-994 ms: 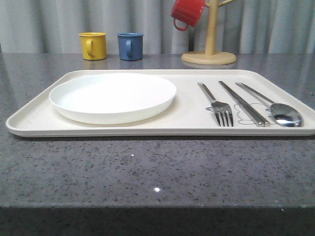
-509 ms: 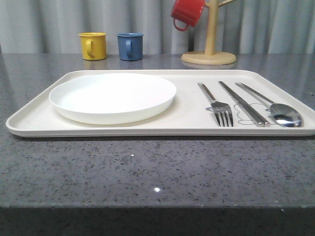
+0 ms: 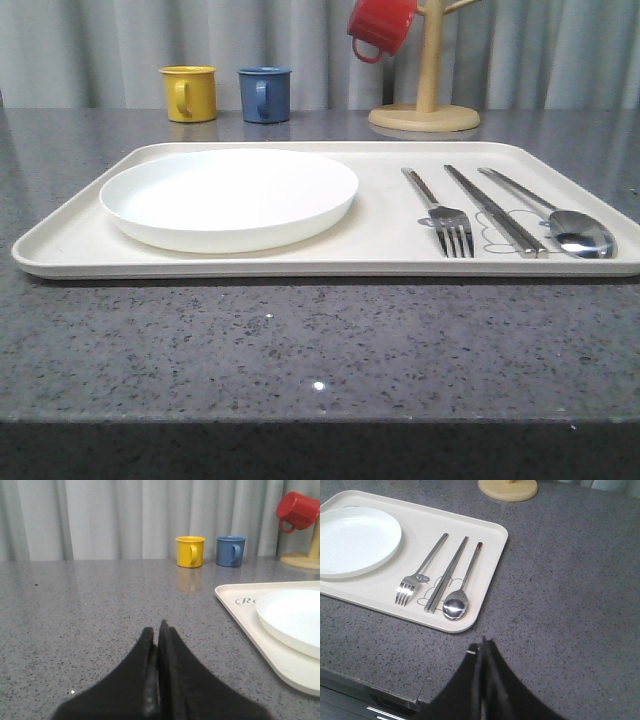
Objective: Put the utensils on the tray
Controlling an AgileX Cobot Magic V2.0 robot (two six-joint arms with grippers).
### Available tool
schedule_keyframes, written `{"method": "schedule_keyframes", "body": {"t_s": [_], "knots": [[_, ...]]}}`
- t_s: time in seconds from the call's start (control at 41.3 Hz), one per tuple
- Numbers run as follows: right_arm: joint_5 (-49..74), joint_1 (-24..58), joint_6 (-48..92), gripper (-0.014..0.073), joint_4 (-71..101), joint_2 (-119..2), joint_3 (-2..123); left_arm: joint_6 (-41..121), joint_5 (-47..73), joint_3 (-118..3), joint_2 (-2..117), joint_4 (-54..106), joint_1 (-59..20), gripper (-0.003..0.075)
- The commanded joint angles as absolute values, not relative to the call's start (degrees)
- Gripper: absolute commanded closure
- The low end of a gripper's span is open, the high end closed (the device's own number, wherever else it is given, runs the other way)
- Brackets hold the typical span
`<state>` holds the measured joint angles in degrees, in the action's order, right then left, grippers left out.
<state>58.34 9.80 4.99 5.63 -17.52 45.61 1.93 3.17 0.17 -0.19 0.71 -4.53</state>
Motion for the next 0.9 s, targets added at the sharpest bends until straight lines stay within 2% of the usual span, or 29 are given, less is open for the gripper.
{"method": "schedule_keyframes", "body": {"t_s": [0.0, 0.727, 0.8, 0.872], "knots": [[54.06, 9.71, 5.48, 0.0661, 5.13, -18.24, 46.91, 1.28, -1.60, 1.17, -1.53, 1.27, -4.47, 0.0740], [54.06, 9.71, 5.48, 0.0661, 5.13, -18.24, 46.91, 1.28, -1.60, 1.17, -1.53, 1.27, -2.80, 0.0740], [50.92, 9.12, 5.48, 0.0661, 3.54, -16.55, 44.39, 1.28, -1.60, 1.17, -1.43, 1.27, -2.80, 0.0740], [40.70, 5.22, 5.48, 0.0661, 3.32, -12.89, 36.63, 1.28, -1.60, 1.17, -1.43, 1.27, -2.80, 0.0740]]}}
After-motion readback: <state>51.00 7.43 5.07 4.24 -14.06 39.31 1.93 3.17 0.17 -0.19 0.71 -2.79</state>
